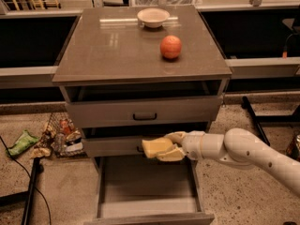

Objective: Place sponge into bottom drawer

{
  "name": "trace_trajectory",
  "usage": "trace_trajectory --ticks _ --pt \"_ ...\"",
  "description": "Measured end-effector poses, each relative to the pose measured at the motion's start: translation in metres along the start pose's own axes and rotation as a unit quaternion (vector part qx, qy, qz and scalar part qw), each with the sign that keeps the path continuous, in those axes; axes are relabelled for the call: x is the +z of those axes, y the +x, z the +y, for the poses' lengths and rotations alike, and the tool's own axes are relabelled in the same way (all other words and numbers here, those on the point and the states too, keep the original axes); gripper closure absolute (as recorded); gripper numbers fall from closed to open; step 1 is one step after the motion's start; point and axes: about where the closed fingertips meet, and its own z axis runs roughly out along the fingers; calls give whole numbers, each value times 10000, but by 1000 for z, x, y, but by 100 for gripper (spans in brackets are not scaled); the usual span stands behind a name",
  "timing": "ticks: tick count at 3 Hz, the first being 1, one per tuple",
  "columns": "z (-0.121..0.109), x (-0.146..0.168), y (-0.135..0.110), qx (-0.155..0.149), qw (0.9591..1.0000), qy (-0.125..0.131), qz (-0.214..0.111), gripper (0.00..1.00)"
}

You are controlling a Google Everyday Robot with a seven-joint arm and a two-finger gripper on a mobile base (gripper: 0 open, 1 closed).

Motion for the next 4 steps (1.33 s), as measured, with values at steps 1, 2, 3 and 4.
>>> trace_trajectory --ticks 1,2,3,4 --pt "-1 3 7 73 10000 -20 -10 100" --pt "4 11 19 212 9998 -41 -15 100" --pt "7 22 79 654 9977 129 83 100" --pt "11 35 140 1111 9932 281 186 100"
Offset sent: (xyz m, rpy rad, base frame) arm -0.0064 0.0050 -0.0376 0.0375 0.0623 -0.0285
